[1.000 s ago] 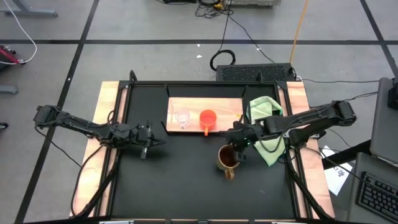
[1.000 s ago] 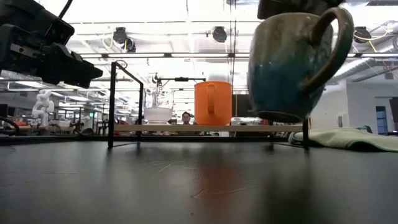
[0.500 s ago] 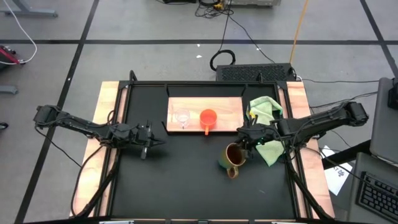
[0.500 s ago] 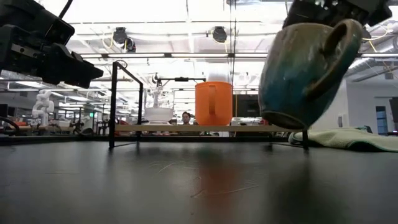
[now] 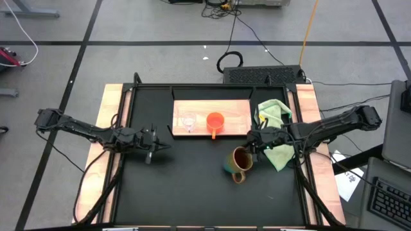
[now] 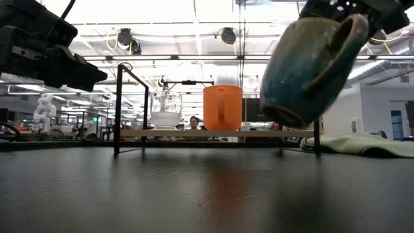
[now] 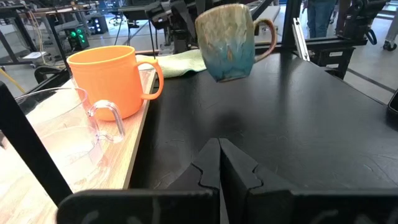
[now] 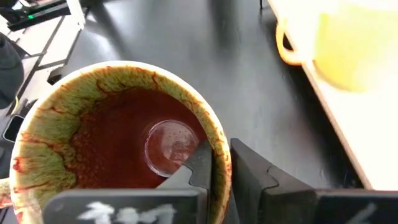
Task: Stack small to large cups/mugs on shelf
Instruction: Put the green mug on the shelf
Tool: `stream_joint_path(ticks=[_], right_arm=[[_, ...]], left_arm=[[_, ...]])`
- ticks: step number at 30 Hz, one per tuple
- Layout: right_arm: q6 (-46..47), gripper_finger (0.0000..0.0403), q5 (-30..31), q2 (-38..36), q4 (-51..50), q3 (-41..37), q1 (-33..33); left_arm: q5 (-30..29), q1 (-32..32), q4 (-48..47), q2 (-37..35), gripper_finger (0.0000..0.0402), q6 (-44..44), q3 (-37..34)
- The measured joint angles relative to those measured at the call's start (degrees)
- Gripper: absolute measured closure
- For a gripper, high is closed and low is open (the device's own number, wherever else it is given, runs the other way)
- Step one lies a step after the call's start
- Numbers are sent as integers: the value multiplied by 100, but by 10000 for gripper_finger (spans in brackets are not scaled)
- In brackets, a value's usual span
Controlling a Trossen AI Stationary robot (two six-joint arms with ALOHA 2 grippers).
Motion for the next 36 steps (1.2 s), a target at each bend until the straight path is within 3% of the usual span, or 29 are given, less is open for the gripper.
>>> stream_joint_path(ticks=[8,15,26,36], right_arm=[[-473,378,-27,-5,-172,656,0],[-994,378,15,-6,-922,1431,-33],[-958,378,791,724,-3457,3263,-427],[-1159,378,836,1442,-4530,3922,-953]], left_arm=[[0,0,0,-1,398,30,0],[0,0,-2,-1,398,32,0],[0,0,-4,1,398,34,0],[0,0,-4,-1,398,35,0]])
